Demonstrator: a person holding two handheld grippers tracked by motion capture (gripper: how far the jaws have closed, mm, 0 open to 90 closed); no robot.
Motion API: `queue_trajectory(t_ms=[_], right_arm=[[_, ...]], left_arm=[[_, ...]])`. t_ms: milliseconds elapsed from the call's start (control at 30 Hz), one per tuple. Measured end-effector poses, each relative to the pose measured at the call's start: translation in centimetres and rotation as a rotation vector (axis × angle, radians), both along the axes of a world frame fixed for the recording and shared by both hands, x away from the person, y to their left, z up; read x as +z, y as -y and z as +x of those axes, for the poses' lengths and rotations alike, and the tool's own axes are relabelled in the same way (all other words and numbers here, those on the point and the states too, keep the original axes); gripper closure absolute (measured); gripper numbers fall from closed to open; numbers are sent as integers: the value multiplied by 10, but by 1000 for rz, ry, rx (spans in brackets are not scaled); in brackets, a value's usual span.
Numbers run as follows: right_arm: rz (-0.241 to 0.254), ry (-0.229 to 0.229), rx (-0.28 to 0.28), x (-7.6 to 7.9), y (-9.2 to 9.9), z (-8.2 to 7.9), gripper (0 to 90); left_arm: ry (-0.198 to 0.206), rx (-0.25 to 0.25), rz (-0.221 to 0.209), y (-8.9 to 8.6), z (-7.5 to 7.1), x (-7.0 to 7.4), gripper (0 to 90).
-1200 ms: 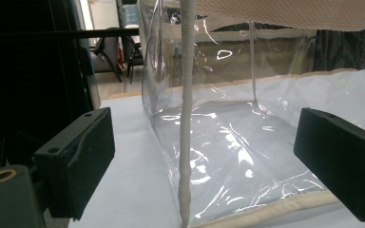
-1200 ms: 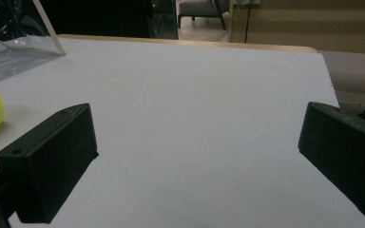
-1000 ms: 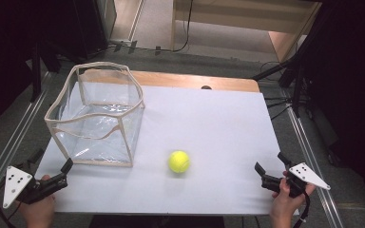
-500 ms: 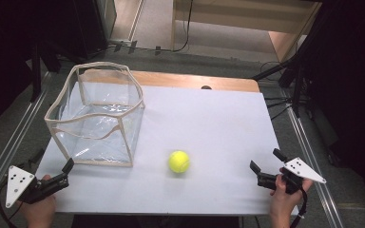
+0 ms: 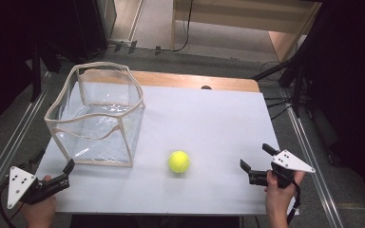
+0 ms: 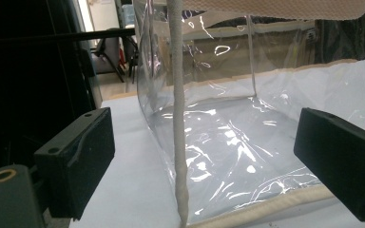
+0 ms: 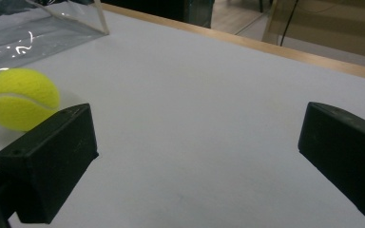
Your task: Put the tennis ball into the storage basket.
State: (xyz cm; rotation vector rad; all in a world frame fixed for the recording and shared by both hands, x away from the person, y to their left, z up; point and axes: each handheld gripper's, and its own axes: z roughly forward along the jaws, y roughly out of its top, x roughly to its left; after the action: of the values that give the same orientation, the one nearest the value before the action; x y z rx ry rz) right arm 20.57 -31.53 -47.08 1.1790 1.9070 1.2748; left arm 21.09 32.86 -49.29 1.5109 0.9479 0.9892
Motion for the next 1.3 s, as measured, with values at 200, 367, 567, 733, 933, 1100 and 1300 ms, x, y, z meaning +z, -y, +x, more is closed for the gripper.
queue_trajectory(t_ms=[200,367,567,733,933,1100,1300], right_arm=[[-35,-20,46,9,-12,9,0],[-53,-49,70,15,-21,16,0],[-72,-72,110,20,-33,25,0],[-95,-84,146,23,-44,34,0],[-103,-92,183,27,-56,42,0],[-126,-93,215,29,-66,48,0],[-147,-113,246,30,-78,55,0]], left_arm=[[0,0,0,0,0,0,68],[-1,-1,-1,0,0,0,68],[-1,-1,-1,0,0,0,67],[-2,-1,-3,0,0,0,68],[-1,-1,-5,0,0,0,68],[-2,-2,-3,0,0,0,68],[-1,-4,-4,-1,0,0,68]])
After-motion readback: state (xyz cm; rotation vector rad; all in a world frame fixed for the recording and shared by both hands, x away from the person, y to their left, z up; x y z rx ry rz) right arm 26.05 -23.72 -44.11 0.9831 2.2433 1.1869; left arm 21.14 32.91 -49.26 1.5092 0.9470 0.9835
